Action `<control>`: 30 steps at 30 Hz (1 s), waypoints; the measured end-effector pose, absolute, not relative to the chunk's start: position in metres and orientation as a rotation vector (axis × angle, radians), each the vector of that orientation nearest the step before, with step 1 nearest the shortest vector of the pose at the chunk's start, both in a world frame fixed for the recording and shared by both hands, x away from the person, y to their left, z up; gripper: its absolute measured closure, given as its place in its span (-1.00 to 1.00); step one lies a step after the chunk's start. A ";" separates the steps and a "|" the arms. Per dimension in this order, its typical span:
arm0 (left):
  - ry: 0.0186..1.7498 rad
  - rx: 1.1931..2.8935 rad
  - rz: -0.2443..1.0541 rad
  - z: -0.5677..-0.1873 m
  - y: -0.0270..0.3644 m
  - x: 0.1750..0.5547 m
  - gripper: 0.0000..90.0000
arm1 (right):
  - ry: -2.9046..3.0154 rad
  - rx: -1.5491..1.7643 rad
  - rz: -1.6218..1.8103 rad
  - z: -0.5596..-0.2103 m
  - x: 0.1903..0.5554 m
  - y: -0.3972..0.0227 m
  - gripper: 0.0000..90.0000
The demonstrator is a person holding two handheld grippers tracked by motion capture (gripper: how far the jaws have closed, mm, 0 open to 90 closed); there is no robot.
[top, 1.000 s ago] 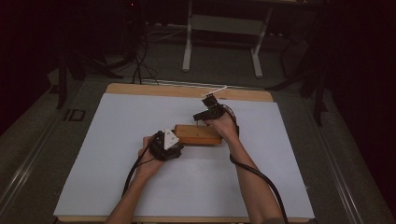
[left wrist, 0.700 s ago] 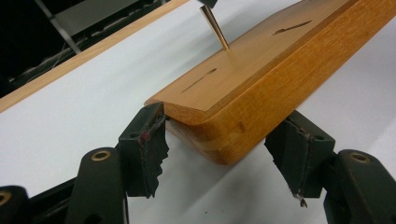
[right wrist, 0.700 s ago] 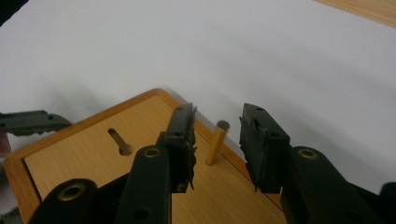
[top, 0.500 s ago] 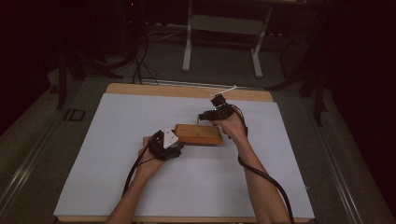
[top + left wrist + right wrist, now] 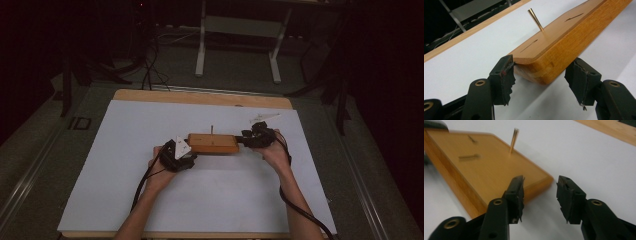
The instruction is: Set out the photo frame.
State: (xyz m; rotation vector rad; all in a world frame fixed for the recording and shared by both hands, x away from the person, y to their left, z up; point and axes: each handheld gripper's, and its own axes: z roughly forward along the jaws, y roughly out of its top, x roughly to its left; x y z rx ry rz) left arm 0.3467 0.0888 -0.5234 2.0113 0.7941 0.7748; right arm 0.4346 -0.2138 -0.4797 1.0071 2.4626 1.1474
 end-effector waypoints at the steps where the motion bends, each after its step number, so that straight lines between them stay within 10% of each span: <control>1: 0.791 2.010 0.772 -0.523 0.089 0.347 -0.09 | 2.457 0.987 1.141 -0.482 0.430 -0.218 0.27; 20: 0.786 1.978 0.746 -0.516 0.086 0.355 -0.05 | 2.481 0.685 1.104 -0.510 0.423 -0.197 -0.34; 30: 0.784 1.967 0.712 -0.507 0.089 0.376 0.06 | 2.412 0.777 1.207 -0.506 0.438 -0.205 0.06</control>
